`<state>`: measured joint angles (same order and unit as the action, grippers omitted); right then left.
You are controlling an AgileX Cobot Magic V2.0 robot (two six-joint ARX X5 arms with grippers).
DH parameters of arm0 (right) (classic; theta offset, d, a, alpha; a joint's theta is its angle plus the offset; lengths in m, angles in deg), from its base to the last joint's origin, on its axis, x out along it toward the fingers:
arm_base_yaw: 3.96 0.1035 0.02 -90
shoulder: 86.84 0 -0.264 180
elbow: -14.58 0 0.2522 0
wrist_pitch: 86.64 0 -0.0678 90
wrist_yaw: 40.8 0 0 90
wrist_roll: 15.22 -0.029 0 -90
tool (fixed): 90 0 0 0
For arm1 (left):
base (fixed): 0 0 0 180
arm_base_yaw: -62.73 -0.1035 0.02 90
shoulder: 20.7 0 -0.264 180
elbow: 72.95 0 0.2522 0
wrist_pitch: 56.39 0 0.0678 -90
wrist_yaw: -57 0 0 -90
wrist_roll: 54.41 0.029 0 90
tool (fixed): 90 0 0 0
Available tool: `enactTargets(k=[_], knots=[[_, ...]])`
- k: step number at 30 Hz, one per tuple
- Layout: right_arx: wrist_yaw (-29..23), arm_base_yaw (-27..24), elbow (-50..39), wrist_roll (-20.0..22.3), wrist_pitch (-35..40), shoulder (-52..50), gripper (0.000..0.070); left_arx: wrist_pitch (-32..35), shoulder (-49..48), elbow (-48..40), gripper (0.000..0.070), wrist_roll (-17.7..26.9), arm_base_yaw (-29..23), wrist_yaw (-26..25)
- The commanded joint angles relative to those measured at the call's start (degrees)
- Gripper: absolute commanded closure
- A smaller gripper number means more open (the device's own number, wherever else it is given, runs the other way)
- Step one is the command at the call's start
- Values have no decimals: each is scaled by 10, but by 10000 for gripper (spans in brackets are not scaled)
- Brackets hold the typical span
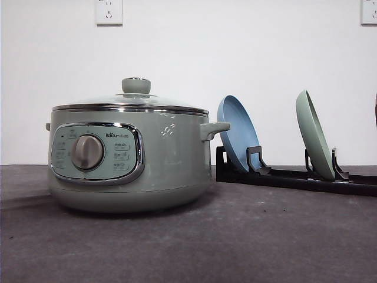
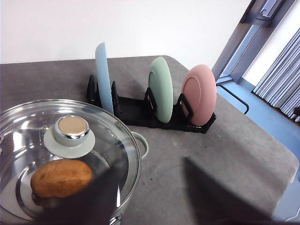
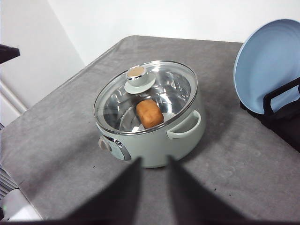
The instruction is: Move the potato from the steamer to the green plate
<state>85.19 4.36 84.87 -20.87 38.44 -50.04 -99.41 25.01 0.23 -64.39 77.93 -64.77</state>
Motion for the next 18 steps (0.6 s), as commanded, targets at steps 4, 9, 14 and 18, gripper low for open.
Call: enactTargets(k=[4, 9, 14, 18], knots=[[0, 2, 10, 3, 5, 2, 54, 5, 3, 13, 0, 5, 2, -5], [0, 2, 10, 2, 4, 2, 22, 5, 3, 13, 0, 5, 3, -4], [2, 2, 10, -25, 7, 2, 22, 5, 3, 13, 0, 5, 3, -5], [1, 2, 10, -32, 22, 3, 23, 1, 3, 13, 0, 5, 3, -5]])
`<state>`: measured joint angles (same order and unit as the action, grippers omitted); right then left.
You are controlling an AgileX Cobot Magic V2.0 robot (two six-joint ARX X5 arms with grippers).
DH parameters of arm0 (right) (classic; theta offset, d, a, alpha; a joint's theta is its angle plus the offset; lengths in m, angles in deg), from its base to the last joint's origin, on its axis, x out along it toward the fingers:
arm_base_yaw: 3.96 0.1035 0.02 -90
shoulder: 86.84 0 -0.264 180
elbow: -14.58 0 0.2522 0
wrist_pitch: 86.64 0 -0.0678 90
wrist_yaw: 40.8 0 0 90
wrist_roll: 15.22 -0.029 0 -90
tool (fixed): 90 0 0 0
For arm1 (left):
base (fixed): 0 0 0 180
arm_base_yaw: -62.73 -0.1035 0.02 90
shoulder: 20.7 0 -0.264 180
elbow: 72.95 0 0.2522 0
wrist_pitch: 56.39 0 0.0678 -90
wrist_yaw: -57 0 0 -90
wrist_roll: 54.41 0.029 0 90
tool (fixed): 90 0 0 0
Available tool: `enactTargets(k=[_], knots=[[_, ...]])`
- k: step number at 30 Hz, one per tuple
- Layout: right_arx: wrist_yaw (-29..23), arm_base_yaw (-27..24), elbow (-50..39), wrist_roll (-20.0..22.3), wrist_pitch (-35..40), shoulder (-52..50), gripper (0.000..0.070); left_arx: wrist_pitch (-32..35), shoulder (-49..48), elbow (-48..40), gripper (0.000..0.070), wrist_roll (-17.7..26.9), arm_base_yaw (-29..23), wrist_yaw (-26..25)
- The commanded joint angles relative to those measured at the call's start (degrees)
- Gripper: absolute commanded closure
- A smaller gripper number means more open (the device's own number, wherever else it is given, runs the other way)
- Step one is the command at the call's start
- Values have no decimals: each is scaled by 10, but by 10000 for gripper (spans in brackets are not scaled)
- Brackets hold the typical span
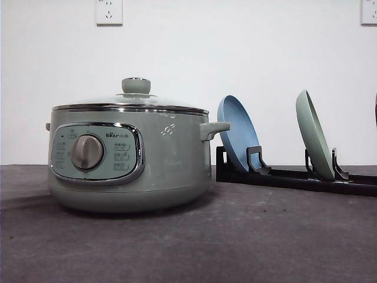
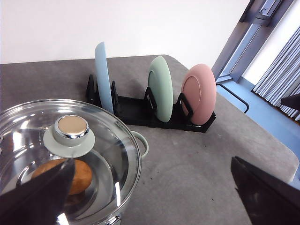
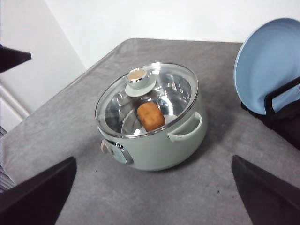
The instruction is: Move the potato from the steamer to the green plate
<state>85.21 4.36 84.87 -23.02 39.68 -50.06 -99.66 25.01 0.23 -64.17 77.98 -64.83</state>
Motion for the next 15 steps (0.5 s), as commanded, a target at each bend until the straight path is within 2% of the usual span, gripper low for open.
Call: enactTargets(k=[1, 7, 15], knots=[[-1, 2, 10, -15, 15, 6, 23, 2, 3, 13, 0, 2, 2, -4], [-14, 2, 32, -44, 39, 73, 23, -9, 3, 13, 0, 3, 6, -4], [-35, -2, 134, -70, 38, 248, 23, -9, 3, 13, 0, 3, 9, -4]])
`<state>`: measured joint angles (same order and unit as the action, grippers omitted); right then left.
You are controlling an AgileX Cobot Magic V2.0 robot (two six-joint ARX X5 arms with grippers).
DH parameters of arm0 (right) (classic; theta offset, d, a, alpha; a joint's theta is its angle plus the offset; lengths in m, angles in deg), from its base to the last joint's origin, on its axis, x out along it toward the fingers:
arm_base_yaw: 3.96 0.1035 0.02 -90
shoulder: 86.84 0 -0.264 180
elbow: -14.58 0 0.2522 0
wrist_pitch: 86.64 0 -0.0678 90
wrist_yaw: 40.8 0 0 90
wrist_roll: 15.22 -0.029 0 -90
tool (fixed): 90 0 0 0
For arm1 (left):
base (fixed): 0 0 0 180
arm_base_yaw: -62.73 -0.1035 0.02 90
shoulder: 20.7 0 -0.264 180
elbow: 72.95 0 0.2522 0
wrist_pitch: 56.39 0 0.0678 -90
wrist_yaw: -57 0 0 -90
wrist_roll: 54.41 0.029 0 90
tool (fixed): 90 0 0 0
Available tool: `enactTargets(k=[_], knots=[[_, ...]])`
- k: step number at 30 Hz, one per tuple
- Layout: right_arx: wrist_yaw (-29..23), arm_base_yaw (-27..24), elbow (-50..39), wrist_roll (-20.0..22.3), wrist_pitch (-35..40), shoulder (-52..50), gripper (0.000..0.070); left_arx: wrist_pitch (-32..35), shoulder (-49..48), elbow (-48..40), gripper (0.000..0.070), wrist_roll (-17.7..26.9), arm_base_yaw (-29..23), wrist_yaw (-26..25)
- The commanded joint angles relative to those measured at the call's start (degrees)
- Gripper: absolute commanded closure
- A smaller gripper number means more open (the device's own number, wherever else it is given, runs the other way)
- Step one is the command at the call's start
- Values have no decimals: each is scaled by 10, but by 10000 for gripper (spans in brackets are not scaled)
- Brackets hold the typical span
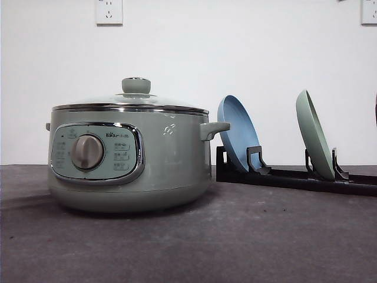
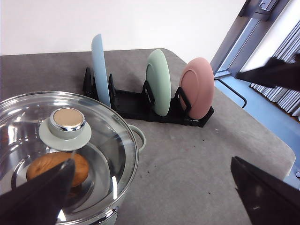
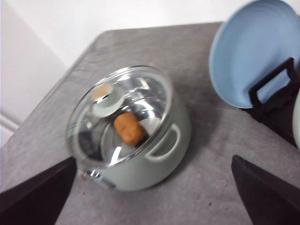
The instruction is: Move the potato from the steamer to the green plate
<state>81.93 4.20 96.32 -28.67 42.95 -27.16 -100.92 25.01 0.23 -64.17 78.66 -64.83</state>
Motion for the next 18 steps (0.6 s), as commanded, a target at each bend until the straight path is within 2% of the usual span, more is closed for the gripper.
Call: enactTargets(k=[1, 6, 12, 18], knots=[[-3, -4, 36, -18, 4, 46, 23, 4, 3, 13, 0, 3, 2, -4], [-13, -24, 107, -29, 2, 153, 23, 3, 3, 13, 0, 3, 2, -4], [-95, -43, 166, -28, 9, 250, 23, 4, 3, 13, 0, 4, 2, -3], [-97, -61, 184, -28, 37, 321, 25, 4, 3, 13, 0, 21, 2, -3]])
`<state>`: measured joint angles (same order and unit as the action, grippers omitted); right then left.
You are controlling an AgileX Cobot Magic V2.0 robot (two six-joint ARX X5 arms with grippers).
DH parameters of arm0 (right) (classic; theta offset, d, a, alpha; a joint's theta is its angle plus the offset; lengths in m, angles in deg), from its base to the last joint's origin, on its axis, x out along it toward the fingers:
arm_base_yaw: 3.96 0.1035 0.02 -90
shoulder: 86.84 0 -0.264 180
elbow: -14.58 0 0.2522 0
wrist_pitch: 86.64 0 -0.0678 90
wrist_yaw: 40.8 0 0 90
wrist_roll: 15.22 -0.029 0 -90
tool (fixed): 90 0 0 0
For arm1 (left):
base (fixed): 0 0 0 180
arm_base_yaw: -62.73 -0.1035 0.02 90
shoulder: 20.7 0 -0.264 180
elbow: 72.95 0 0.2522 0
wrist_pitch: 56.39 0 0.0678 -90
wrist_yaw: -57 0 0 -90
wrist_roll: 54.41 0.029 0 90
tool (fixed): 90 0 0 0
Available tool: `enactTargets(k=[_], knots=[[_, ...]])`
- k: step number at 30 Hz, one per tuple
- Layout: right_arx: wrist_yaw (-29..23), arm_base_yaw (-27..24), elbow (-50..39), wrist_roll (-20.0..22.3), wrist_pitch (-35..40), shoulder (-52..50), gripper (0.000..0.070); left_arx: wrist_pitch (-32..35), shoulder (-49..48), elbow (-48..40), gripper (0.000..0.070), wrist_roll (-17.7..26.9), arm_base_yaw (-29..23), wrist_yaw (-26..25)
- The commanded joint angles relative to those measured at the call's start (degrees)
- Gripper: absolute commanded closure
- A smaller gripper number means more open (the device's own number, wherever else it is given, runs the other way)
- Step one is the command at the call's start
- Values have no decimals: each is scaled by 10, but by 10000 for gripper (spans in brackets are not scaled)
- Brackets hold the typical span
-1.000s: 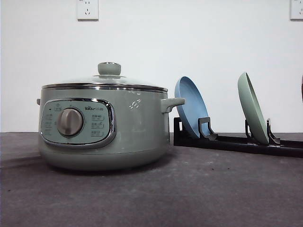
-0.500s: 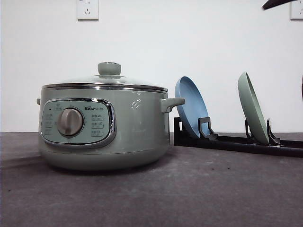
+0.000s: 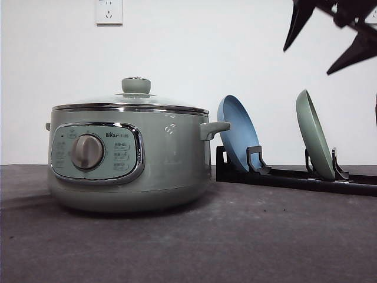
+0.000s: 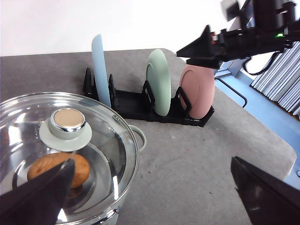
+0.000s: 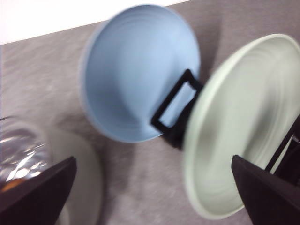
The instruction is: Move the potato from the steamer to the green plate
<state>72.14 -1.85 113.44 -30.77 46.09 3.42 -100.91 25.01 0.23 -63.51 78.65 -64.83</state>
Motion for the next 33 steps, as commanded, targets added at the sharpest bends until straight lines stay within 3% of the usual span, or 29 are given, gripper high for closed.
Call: enactTargets(k=[1, 10, 15, 18, 22, 30, 33], knots=[[1, -2, 13, -7, 11, 25, 26, 4, 3, 13, 0, 14, 2, -3], [-1, -5, 13, -5, 68, 83, 112, 3, 3, 13, 0, 16, 2, -3], [-6, -5, 13, -5, 80, 94, 279, 3, 3, 13, 0, 15, 2, -3], [-12, -5, 13, -5, 84, 95, 301, 3, 3, 13, 0, 15, 2, -3], [-18, -5, 13, -6, 90, 95, 393, 3, 3, 13, 0, 15, 2, -3], [-18, -5, 13, -6, 106, 101, 401, 3, 3, 13, 0, 15, 2, -3], [-17, -5, 13, -8, 108, 105, 435, 3, 3, 13, 0, 15, 2, -3]])
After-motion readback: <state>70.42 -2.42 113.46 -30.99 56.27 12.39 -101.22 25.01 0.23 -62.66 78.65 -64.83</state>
